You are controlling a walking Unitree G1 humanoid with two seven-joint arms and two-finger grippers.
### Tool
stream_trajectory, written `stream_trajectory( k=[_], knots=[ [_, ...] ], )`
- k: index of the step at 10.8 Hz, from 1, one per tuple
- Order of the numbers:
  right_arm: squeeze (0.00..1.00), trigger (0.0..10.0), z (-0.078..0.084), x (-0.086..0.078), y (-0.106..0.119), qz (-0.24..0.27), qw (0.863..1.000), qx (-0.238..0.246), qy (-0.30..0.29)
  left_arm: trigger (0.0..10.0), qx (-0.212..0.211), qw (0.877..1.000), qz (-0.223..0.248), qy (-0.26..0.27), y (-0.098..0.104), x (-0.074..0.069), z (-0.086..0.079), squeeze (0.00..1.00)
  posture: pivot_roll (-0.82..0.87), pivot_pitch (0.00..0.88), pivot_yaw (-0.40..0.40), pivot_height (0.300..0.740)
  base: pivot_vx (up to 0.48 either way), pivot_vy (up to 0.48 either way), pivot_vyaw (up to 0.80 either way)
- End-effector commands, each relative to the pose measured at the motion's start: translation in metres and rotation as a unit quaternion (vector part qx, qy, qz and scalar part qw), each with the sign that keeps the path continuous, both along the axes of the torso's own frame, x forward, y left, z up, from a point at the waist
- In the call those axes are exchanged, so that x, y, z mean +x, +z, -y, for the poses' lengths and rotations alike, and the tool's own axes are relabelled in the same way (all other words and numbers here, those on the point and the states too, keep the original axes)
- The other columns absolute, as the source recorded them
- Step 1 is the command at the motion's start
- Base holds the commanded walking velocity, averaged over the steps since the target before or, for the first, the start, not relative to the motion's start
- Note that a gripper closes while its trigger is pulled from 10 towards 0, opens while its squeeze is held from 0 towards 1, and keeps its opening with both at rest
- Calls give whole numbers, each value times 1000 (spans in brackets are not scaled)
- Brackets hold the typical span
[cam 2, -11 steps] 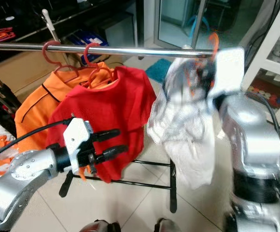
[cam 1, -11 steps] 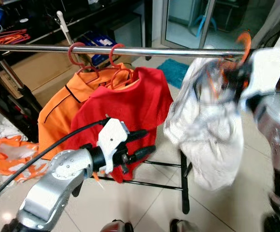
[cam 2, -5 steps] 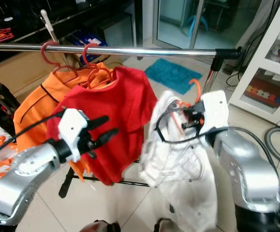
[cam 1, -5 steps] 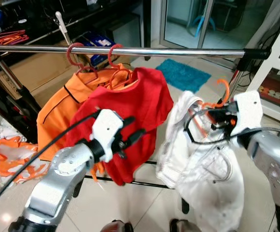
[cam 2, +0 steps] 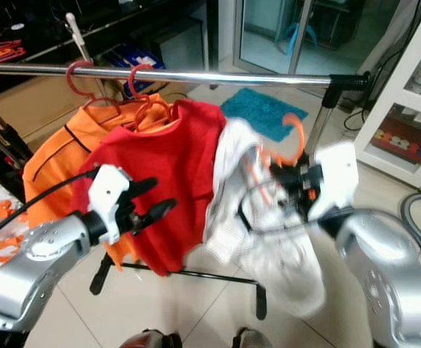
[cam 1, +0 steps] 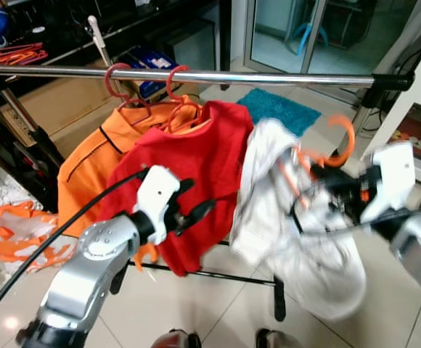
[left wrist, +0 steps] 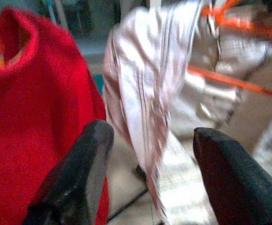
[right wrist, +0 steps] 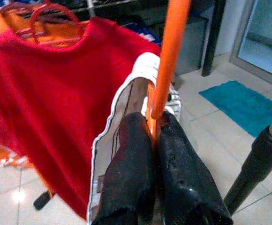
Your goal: Hang hanger
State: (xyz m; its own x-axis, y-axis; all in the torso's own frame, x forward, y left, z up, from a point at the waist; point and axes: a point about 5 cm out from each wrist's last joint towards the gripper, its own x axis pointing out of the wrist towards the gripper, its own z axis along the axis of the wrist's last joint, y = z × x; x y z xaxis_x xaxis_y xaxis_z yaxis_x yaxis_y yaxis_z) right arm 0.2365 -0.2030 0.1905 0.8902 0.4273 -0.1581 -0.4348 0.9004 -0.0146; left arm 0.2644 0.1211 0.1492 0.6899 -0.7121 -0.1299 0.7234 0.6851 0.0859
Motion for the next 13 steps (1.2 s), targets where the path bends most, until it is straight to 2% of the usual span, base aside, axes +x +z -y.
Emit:
stream_trajectory(
  k=[1,3,5,6,7,8,9,11,12,13],
  knots=[
    [0,0,-6,-8,24,56,998,-4,36,10000,-4,1000,19,-17,6,4,4,1000,-58,104,108,740,0,0,0],
    [0,0,-7,-11,32,69,997,-9,45,10000,34,998,28,-38,2,10,10,1000,-65,104,114,740,0,0,0],
    [0,0,-10,-14,36,79,995,-4,52,10000,39,998,30,-47,0,12,13,1000,-68,103,116,740,0,0,0],
    [0,0,-10,-15,37,80,995,-4,54,10000,40,997,35,-47,0,13,14,910,-68,103,116,740,0,0,0],
    [0,0,-10,-14,37,78,996,-6,51,10000,33,998,39,-45,1,13,15,153,-68,103,116,740,0,0,0],
    [0,0,-9,-6,33,65,998,-22,15,10000,21,998,49,-46,6,11,15,0,-69,102,112,740,0,0,0],
    [0,0,-9,3,31,57,998,-27,-16,10000,9,997,52,-49,10,8,14,0,-69,102,112,740,0,0,0],
    [0,0,-13,39,29,39,995,-33,-91,10000,-7,992,60,-107,16,-11,17,0,-63,106,107,740,0,0,0],
    [0,0,-17,53,29,31,993,-32,-106,10000,-11,989,48,-142,15,-21,20,0,-59,102,103,740,0,0,0],
    [0,0,-23,68,31,26,993,-32,-113,10000,-33,987,28,-153,17,-28,20,0,-50,101,95,740,0,0,0]
  ],
)
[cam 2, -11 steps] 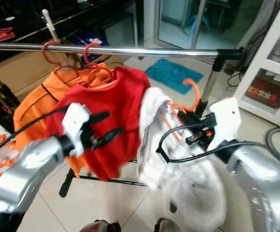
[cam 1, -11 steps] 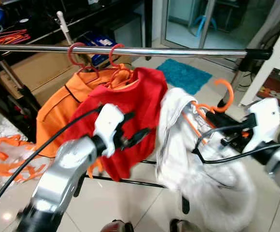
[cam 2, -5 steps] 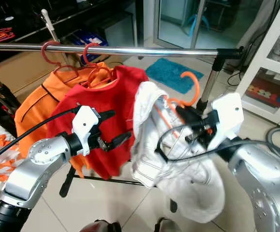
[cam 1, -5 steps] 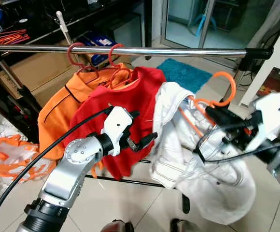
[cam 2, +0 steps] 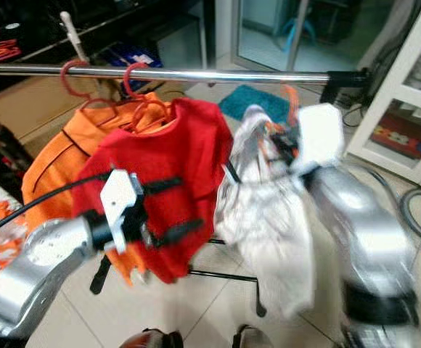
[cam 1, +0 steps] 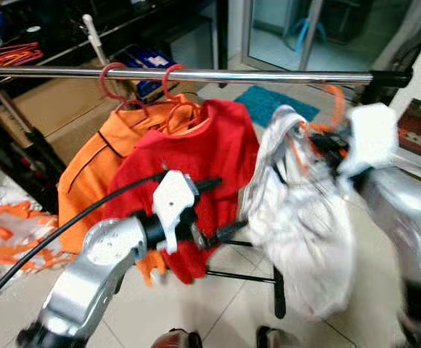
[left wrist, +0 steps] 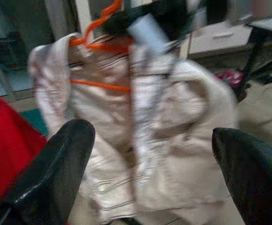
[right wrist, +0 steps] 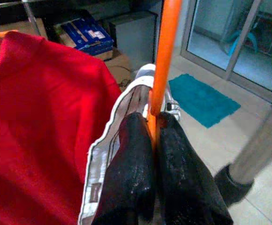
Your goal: Hang hanger
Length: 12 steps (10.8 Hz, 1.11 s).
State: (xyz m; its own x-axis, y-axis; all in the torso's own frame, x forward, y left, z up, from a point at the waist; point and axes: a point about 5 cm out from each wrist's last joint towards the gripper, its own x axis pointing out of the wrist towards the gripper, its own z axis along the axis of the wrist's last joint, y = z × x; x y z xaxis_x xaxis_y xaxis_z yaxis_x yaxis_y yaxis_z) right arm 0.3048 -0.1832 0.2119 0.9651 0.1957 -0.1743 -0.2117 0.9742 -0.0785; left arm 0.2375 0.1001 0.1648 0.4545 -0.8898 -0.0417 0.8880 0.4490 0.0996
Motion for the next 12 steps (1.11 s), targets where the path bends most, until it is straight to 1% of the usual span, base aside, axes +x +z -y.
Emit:
stream_trajectory(
  k=[1,2,4,5,6,7,8,10,11,12],
  knots=[
    [0,0,-6,10,10,19,1000,-2,-2,10000,6,1000,-2,10,1,-2,-5,0,-39,101,86,740,0,0,0],
    [0,0,-4,18,11,16,1000,-3,-15,10000,23,999,4,39,-1,0,-13,0,-31,99,79,740,0,0,0],
    [0,0,-3,21,17,29,999,15,-13,10000,26,998,5,50,1,1,-18,0,-21,100,73,740,0,0,0],
    [0,0,-3,20,21,45,998,48,6,10000,24,998,4,51,2,0,-18,0,-21,101,75,740,0,0,0],
    [0,0,3,14,27,67,995,65,28,10000,25,998,5,53,3,2,-19,0,-24,104,78,740,0,0,0],
    [0,0,7,10,31,78,993,79,34,10000,22,998,6,57,4,2,-21,0,-27,106,78,740,0,0,0],
    [0,0,9,8,35,88,992,82,37,10000,20,998,5,60,4,3,-23,0,-29,106,80,740,0,0,0],
    [0,0,8,11,42,103,992,69,35,10000,22,998,3,56,3,2,-21,0,-36,111,81,740,0,0,0],
    [0,0,3,19,40,91,995,41,27,10000,21,998,1,59,3,3,-21,0,-40,108,82,740,0,0,0],
    [0,0,2,23,37,77,997,23,20,10000,21,998,1,60,3,4,-21,0,-41,106,82,740,0,0,0]
  ],
)
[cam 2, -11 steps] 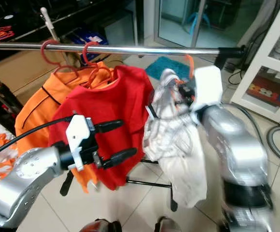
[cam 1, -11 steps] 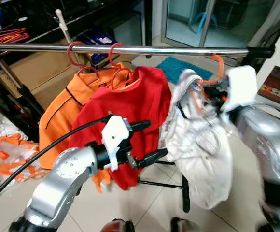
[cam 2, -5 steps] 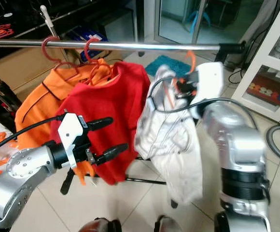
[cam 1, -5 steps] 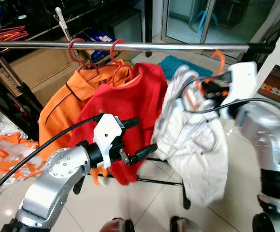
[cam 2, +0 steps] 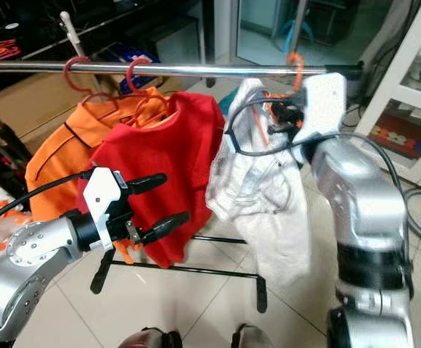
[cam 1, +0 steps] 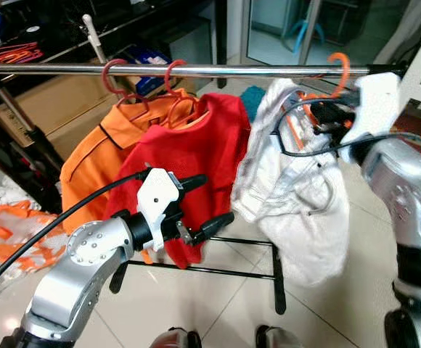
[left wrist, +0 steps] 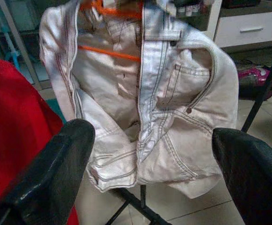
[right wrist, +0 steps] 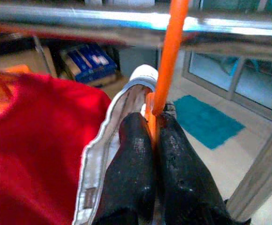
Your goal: Hang hanger
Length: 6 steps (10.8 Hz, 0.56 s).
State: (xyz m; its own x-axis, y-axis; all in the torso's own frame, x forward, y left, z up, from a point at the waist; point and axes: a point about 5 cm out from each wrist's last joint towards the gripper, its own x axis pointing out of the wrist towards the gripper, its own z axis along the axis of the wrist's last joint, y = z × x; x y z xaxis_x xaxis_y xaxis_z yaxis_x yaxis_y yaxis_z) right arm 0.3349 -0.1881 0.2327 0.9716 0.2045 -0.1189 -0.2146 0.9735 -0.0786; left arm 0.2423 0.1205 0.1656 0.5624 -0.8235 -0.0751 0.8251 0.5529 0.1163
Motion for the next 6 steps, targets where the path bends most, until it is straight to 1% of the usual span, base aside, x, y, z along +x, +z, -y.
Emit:
stream_trajectory(
  k=[1,4,5,6],
  knots=[
    [0,0,0,8,4,3,1000,-13,-19,10000,2,1000,16,18,5,4,-4,0,-40,103,78,740,0,0,0],
    [0,0,-1,27,9,8,999,23,-49,10000,2,1000,17,23,5,3,-4,0,-29,105,70,740,0,0,0],
    [0,0,-2,30,8,3,998,24,-55,10000,3,1000,16,24,5,2,-4,0,-28,104,70,740,0,0,0],
    [0,0,0,33,4,-13,998,19,-65,10000,4,1000,15,24,4,2,-4,0,-26,106,70,740,0,0,0]
  ],
)
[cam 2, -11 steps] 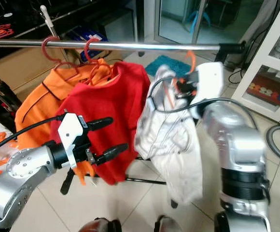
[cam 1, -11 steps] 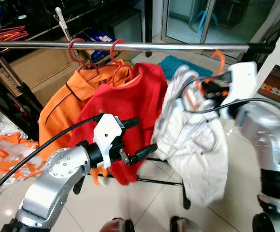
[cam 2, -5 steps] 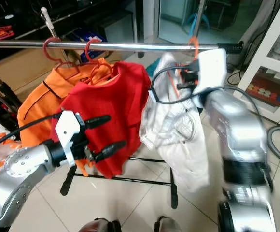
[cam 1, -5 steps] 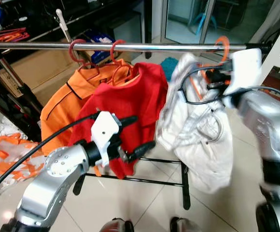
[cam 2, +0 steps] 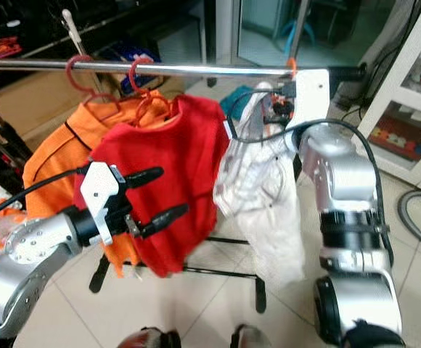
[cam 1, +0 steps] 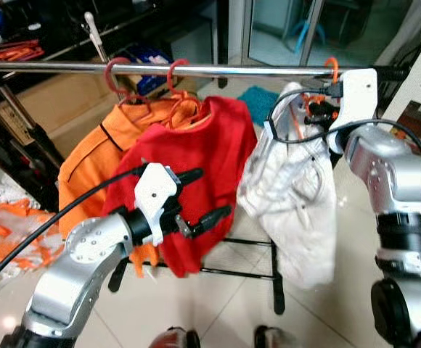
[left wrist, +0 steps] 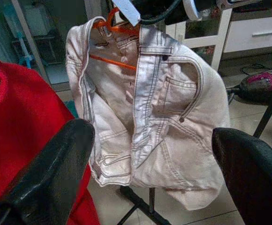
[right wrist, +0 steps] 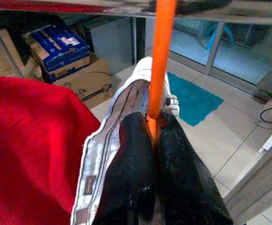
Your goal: Hang hanger
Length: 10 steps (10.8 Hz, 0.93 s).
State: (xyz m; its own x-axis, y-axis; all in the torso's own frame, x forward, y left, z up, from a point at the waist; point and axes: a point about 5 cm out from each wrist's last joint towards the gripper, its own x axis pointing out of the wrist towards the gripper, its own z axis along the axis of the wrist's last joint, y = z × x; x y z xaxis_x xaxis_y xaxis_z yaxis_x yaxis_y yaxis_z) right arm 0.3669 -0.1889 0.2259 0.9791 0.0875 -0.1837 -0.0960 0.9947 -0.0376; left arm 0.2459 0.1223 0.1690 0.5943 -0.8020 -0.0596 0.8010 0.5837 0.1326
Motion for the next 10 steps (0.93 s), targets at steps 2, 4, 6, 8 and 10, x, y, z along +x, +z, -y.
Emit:
stream_trajectory(
  k=[2,4,6,8,10],
  knots=[
    [0,784,2,1,0,-4,1000,-20,-1,10000,9,1000,1,4,-1,-2,-2,0,-27,108,70,740,0,0,0],
    [1000,10000,5,-1,-6,-10,1000,-29,-6,10000,10,1000,0,5,-1,-3,-1,0,-29,103,66,740,0,0,0],
    [1000,10000,6,0,-3,1,999,-32,-10,10000,9,1000,0,7,-3,-4,0,0,-30,98,65,740,0,0,0],
    [1000,10000,-1,4,4,22,999,-26,4,10000,10,1000,-1,6,-4,-5,0,0,-29,82,63,740,0,0,0],
    [1000,10000,-10,10,-1,28,999,-35,21,10000,10,1000,-1,7,-4,-6,0,0,-27,73,59,740,0,0,0]
  ],
)
